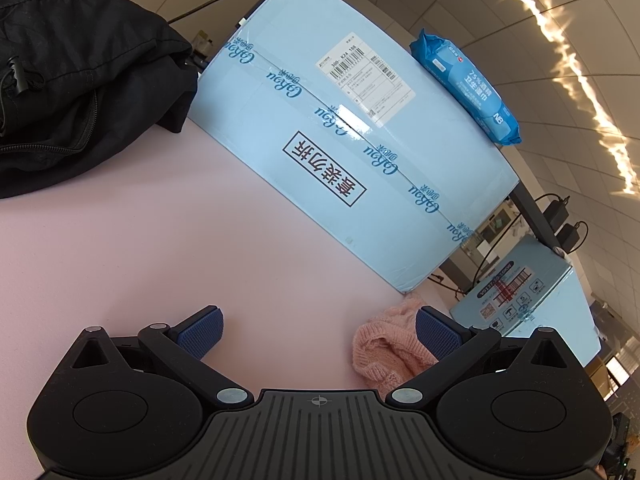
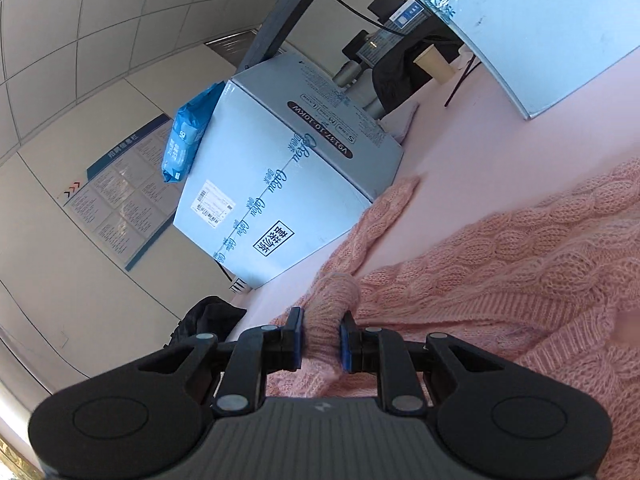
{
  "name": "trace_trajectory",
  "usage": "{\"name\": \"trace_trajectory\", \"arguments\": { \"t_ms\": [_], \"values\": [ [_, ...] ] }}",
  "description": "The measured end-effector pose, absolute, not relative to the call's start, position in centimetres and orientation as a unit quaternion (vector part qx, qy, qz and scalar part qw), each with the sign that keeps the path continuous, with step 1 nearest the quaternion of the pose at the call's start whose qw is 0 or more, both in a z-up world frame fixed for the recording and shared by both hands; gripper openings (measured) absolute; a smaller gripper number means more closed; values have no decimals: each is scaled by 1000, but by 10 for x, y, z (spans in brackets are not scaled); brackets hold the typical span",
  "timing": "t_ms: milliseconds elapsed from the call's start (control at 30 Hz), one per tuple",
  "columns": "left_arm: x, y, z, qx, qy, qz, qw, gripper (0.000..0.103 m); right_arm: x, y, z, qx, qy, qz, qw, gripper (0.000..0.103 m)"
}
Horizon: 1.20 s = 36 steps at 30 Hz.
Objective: Fold clothes
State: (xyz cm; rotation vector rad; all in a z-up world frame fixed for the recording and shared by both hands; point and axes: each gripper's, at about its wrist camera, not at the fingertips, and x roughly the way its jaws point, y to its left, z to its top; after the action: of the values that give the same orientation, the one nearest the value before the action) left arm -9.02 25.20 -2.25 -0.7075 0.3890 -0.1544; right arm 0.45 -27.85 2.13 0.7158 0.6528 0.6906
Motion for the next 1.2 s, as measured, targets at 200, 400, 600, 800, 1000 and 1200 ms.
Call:
{"name": "trace_trajectory", "arguments": {
  "t_ms": [200, 400, 600, 800, 1000, 1200],
  "values": [
    [-91, 252, -23, -344, 189, -75, 917, 103, 4, -280, 14, 335, 338, 288, 831, 30],
    [-91, 252, -23, -344, 189, -75, 917, 103, -6, -286, 19, 363, 334, 255, 832, 75],
    [-91, 252, -23, -344, 189, -75, 917, 103, -36, -290, 47, 352, 245, 222, 876, 79],
    [-92, 252, -23, -342, 190, -74, 917, 103, -41, -276, 67, 335, 217, 343, 850, 86],
    [-89, 249, -22, -334, 198, -69, 919, 103, -2, -266, 33, 378, 322, 311, 810, 87],
    [-79, 228, -9, -263, 242, -43, 933, 103, 2, -281, 10, 421, 325, 291, 795, 81]
  ]
}}
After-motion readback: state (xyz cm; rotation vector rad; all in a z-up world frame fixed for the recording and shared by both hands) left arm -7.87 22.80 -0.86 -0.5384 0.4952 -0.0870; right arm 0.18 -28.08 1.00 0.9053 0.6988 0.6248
